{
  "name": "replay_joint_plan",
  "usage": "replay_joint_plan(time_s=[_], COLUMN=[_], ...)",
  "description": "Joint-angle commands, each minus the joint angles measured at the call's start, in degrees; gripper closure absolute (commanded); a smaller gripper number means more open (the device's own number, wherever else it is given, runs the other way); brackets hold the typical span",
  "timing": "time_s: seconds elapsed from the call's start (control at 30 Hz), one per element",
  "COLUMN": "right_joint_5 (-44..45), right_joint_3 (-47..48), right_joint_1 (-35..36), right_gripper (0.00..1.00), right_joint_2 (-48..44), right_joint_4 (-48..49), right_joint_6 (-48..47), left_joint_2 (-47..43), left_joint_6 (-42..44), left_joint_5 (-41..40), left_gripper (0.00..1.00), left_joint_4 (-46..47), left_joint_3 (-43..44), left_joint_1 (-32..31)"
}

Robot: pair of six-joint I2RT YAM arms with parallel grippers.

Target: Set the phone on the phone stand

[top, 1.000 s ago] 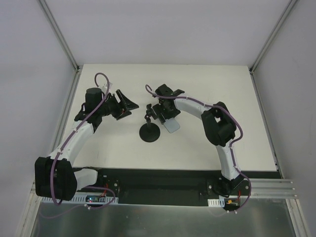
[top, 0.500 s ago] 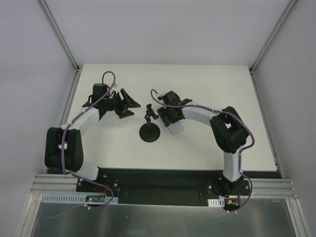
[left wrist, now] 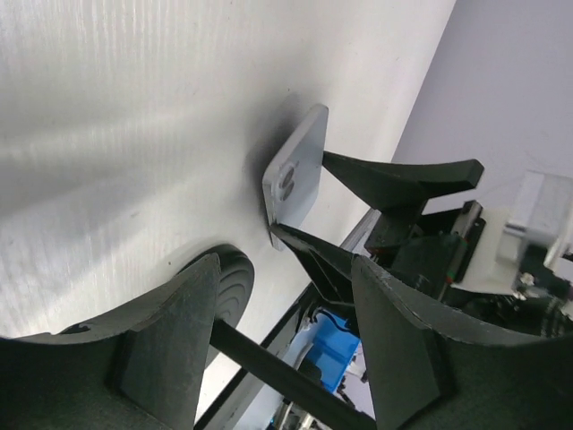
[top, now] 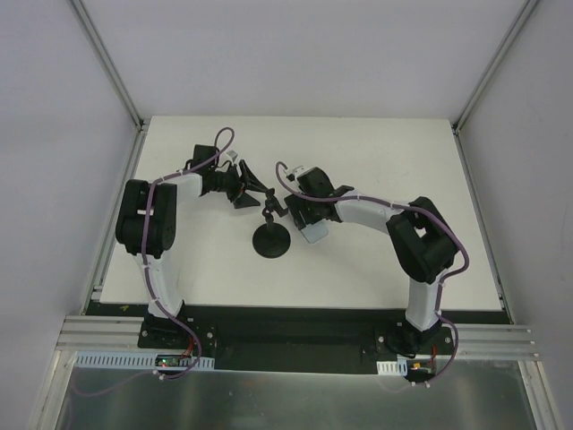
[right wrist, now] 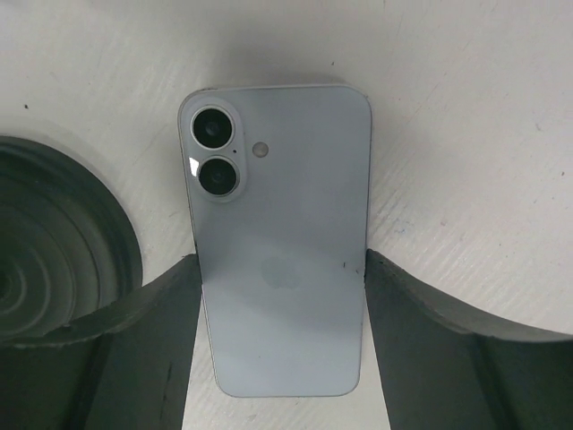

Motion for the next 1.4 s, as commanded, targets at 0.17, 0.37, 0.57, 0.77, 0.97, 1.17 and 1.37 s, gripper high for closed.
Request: replay_joint_plan(time_s=[0.17,0.37,0.57,0.77,0.97,1.17,1.37], right_joint_5=[-1.46,-3.31,-5.51,-5.68,-5.77,-2.62,7.13], right_joint_3=[-0.71,-1.85,-2.65,-2.29,-2.47,-10.71,-15.03], right_joint_1=[-0.26,-0.35,-0.43,-0.44,-0.52,0.53,6.58], right_gripper=[0.96,0.96,0.96,0.96,0.92,0.01,0.04], right_joint_2=[-6.35,-6.62,-6.62,-6.27,-6.18,-14.25,-18.30], right_joint_4=[4.70,7.34,9.10,9.36,9.36,11.21,11.90], right_joint_6=[-0.49,-0.31,0.39,0.30,0.30,0.13,-3.47], left_joint_2=[3.28,8.90,14.62,14.53,11.20,3.65,-2.51], left_joint_6=[4.84,6.07,7.21,9.49,8.71,-0.15,-13.70], left_joint_5=[0.39,3.82,6.01,8.13,10.07,5.43,-3.01], left_gripper=[0.38,0.35,0.41,0.62,0.89,1.00,1.00], left_joint_4=[-2.26,-2.26,-4.63,-4.20,-1.31,-1.29,-5.76], left_joint_3=[5.85,11.21,16.14,15.97,14.03,9.38,5.42], left_joint_1=[-3.74,-6.72,-9.27,-10.86,-11.91,-12.27,-12.35])
